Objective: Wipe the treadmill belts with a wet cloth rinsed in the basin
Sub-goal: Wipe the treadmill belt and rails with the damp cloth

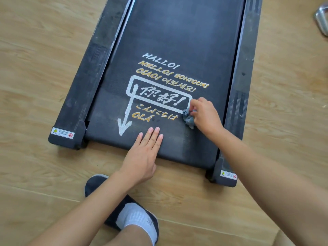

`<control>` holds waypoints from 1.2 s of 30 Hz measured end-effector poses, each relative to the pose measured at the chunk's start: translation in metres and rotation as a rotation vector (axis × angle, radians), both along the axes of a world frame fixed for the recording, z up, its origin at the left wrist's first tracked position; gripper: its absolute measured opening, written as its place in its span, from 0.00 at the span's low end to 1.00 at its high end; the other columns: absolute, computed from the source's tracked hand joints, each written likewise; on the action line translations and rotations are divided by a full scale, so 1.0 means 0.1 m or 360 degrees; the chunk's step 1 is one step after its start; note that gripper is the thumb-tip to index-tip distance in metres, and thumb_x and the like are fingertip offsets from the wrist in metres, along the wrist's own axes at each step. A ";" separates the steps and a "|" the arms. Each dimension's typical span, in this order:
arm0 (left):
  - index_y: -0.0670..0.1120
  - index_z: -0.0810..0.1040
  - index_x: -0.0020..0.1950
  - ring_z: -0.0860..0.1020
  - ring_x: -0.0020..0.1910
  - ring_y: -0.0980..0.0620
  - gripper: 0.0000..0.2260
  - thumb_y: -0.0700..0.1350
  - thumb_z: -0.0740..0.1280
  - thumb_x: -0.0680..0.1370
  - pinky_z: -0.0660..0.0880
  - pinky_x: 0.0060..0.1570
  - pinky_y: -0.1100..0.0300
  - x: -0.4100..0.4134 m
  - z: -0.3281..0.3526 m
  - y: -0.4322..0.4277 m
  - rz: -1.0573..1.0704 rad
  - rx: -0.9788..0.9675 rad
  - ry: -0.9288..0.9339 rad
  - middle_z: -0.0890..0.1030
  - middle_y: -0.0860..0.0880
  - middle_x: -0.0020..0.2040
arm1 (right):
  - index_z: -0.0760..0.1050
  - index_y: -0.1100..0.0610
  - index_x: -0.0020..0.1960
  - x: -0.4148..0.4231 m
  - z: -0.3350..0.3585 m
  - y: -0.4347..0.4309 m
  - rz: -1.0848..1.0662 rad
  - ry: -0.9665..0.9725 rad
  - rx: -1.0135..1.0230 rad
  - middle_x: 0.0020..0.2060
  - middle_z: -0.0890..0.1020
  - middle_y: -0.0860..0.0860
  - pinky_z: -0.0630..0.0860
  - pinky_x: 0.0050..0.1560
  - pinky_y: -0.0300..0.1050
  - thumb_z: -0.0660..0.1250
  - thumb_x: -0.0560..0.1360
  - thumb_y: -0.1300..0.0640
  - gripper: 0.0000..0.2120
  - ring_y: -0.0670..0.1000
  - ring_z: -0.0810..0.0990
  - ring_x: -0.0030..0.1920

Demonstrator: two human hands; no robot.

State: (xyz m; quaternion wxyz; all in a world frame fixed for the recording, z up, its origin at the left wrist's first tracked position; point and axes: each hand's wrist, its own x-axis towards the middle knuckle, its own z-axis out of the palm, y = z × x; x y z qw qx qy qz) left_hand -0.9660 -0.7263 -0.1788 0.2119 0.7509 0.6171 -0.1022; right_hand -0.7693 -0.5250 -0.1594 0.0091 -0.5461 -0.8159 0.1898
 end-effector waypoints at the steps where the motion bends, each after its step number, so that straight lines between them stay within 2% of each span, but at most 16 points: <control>1: 0.42 0.45 0.86 0.42 0.86 0.40 0.42 0.47 0.62 0.77 0.46 0.84 0.41 0.00 -0.02 -0.02 0.0028 0.0022 -0.0034 0.40 0.41 0.86 | 0.75 0.53 0.46 -0.01 0.02 -0.04 0.0020 -0.0018 0.0013 0.46 0.74 0.51 0.75 0.46 0.55 0.66 0.75 0.67 0.08 0.59 0.72 0.49; 4: 0.41 0.57 0.85 0.52 0.85 0.39 0.41 0.46 0.66 0.73 0.55 0.82 0.39 0.03 -0.06 -0.05 0.0122 0.0093 -0.0108 0.51 0.41 0.86 | 0.74 0.52 0.47 0.07 0.06 -0.61 0.0189 -0.0020 -0.0017 0.49 0.73 0.49 0.75 0.43 0.55 0.66 0.75 0.67 0.10 0.56 0.69 0.48; 7: 0.42 0.57 0.86 0.51 0.86 0.40 0.40 0.45 0.67 0.75 0.54 0.83 0.40 0.07 -0.07 -0.04 0.0160 0.0132 -0.0149 0.50 0.42 0.87 | 0.69 0.50 0.47 0.17 0.09 -1.33 0.0545 -0.0021 -0.0171 0.49 0.69 0.45 0.76 0.40 0.54 0.66 0.75 0.66 0.12 0.52 0.65 0.49; 10: 0.43 0.52 0.86 0.46 0.86 0.42 0.39 0.43 0.64 0.78 0.48 0.83 0.43 0.06 -0.06 -0.03 0.0174 0.0096 -0.0206 0.46 0.44 0.87 | 0.67 0.49 0.47 0.20 0.10 -1.22 0.0724 -0.0044 -0.0185 0.50 0.68 0.43 0.76 0.36 0.51 0.67 0.74 0.66 0.14 0.50 0.65 0.51; 14: 0.44 0.54 0.86 0.48 0.86 0.43 0.38 0.42 0.64 0.78 0.50 0.83 0.45 0.00 -0.04 -0.01 0.0184 0.0119 -0.0251 0.47 0.45 0.87 | 0.72 0.50 0.43 -0.07 0.02 -0.26 0.0420 0.0000 -0.0031 0.47 0.73 0.47 0.74 0.39 0.53 0.68 0.70 0.69 0.14 0.55 0.69 0.48; 17: 0.44 0.49 0.87 0.43 0.86 0.43 0.37 0.43 0.61 0.80 0.45 0.84 0.45 0.03 -0.03 0.01 0.0193 0.0064 -0.0252 0.43 0.45 0.87 | 0.73 0.52 0.44 -0.26 0.02 0.06 0.0198 -0.0046 0.0005 0.47 0.74 0.49 0.74 0.40 0.54 0.65 0.71 0.72 0.15 0.56 0.68 0.47; 20: 0.42 0.55 0.86 0.49 0.86 0.41 0.37 0.44 0.61 0.76 0.51 0.84 0.43 0.09 -0.02 -0.01 0.0231 0.0059 -0.0251 0.49 0.42 0.87 | 0.72 0.49 0.43 -0.25 0.01 -0.41 0.0227 0.0029 0.0031 0.46 0.73 0.48 0.72 0.41 0.53 0.64 0.71 0.70 0.15 0.56 0.69 0.47; 22: 0.41 0.64 0.83 0.57 0.85 0.40 0.38 0.43 0.65 0.72 0.58 0.82 0.44 0.09 -0.04 0.00 0.0282 0.0041 -0.0266 0.56 0.42 0.85 | 0.69 0.48 0.43 -0.13 0.01 -0.97 0.0407 0.0049 -0.0098 0.45 0.69 0.44 0.72 0.42 0.51 0.65 0.69 0.70 0.16 0.53 0.68 0.46; 24: 0.42 0.66 0.82 0.59 0.84 0.42 0.38 0.42 0.68 0.72 0.61 0.81 0.45 0.08 -0.05 0.03 0.0311 0.0053 -0.0314 0.57 0.43 0.85 | 0.64 0.48 0.42 0.01 0.04 -1.36 0.0553 0.0059 -0.0245 0.44 0.66 0.42 0.74 0.41 0.49 0.65 0.72 0.66 0.15 0.51 0.64 0.46; 26: 0.44 0.56 0.86 0.48 0.86 0.44 0.38 0.39 0.65 0.77 0.50 0.84 0.48 0.07 -0.03 0.05 0.0313 0.0074 -0.0353 0.47 0.46 0.87 | 0.63 0.49 0.42 0.08 0.07 -1.43 0.0683 0.0077 -0.0308 0.44 0.66 0.42 0.75 0.40 0.49 0.65 0.74 0.62 0.13 0.49 0.63 0.47; 28: 0.46 0.47 0.87 0.39 0.86 0.47 0.38 0.38 0.60 0.79 0.36 0.82 0.53 0.05 0.01 0.05 0.0298 0.0031 -0.0380 0.39 0.48 0.86 | 0.65 0.49 0.43 0.07 0.10 -1.30 0.0787 0.0096 -0.0335 0.45 0.68 0.42 0.74 0.41 0.48 0.65 0.75 0.59 0.09 0.48 0.64 0.47; 30: 0.46 0.47 0.87 0.38 0.85 0.49 0.38 0.38 0.60 0.79 0.34 0.81 0.56 0.03 0.05 0.06 0.0308 0.0059 -0.0425 0.38 0.49 0.86 | 0.71 0.48 0.44 0.02 0.07 -1.07 0.0726 0.0124 -0.0266 0.44 0.69 0.43 0.74 0.44 0.48 0.63 0.74 0.56 0.04 0.49 0.67 0.47; 33: 0.47 0.46 0.87 0.37 0.85 0.50 0.38 0.39 0.59 0.79 0.35 0.82 0.55 0.02 0.06 0.05 0.0356 0.0025 -0.0460 0.38 0.50 0.86 | 0.75 0.50 0.42 -0.15 -0.07 -0.51 0.0281 0.0161 -0.0103 0.43 0.74 0.48 0.74 0.46 0.54 0.65 0.73 0.64 0.09 0.56 0.73 0.46; 36: 0.47 0.46 0.87 0.37 0.85 0.50 0.38 0.37 0.59 0.79 0.36 0.82 0.56 0.02 0.05 0.04 0.0334 0.0031 -0.0464 0.38 0.50 0.86 | 0.76 0.53 0.42 -0.40 -0.07 -0.10 0.0123 0.0100 -0.0070 0.42 0.76 0.50 0.77 0.43 0.55 0.65 0.72 0.71 0.13 0.57 0.74 0.46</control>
